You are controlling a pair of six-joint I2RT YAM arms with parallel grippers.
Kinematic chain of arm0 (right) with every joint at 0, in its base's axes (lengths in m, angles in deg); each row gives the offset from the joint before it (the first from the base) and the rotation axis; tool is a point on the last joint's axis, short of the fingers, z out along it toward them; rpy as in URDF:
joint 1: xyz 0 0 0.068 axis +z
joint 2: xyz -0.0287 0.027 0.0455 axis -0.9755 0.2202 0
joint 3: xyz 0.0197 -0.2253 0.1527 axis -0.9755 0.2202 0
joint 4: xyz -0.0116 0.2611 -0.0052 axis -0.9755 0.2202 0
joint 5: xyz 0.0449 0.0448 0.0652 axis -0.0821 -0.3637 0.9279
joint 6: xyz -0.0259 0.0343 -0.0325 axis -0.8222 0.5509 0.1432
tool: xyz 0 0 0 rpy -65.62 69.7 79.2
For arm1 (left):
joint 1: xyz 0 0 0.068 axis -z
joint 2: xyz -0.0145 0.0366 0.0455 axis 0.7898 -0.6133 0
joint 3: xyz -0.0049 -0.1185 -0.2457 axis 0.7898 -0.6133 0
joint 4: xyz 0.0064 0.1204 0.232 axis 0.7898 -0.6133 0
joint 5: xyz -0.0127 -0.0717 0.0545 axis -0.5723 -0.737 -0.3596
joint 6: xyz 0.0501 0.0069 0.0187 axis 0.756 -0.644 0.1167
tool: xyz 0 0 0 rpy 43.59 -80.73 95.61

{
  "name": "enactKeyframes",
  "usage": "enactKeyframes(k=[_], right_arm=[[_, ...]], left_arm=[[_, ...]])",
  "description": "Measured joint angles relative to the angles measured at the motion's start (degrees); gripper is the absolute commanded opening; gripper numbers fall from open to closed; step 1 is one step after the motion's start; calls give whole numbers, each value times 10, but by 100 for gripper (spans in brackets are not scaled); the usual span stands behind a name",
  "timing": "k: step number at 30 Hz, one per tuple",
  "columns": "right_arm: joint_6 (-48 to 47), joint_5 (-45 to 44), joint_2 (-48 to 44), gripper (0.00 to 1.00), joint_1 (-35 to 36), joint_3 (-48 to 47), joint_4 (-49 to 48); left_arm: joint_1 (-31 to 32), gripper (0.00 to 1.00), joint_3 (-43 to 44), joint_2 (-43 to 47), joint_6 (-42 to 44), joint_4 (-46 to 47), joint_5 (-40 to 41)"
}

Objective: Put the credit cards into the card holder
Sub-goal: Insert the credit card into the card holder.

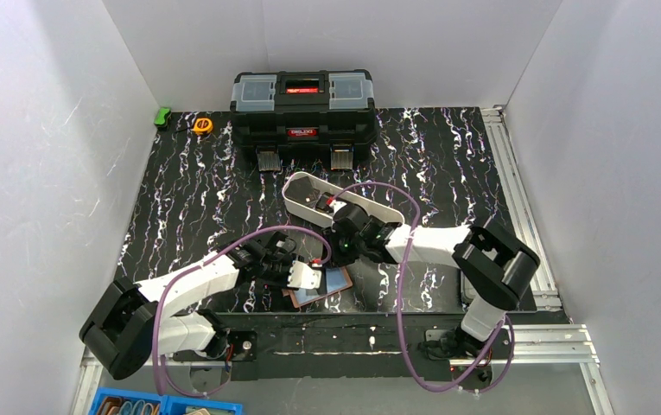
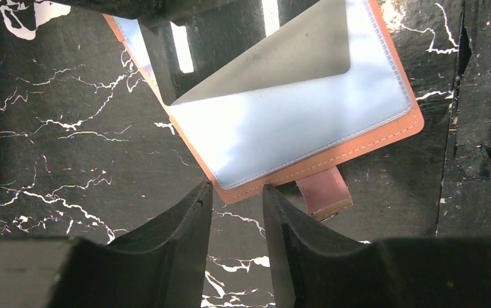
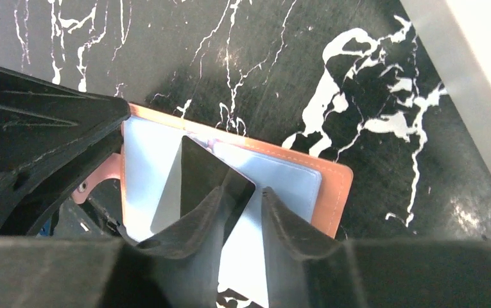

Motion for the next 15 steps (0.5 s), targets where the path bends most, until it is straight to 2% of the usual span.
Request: enactKeyframes(k=[7, 15], right_arm=[[13, 28, -78, 43, 1, 73, -19], [15, 22, -76, 43, 42, 83, -23]], left_arm=[[0, 32, -1, 2, 0, 0, 0], [0, 31, -2, 3, 0, 0, 0]])
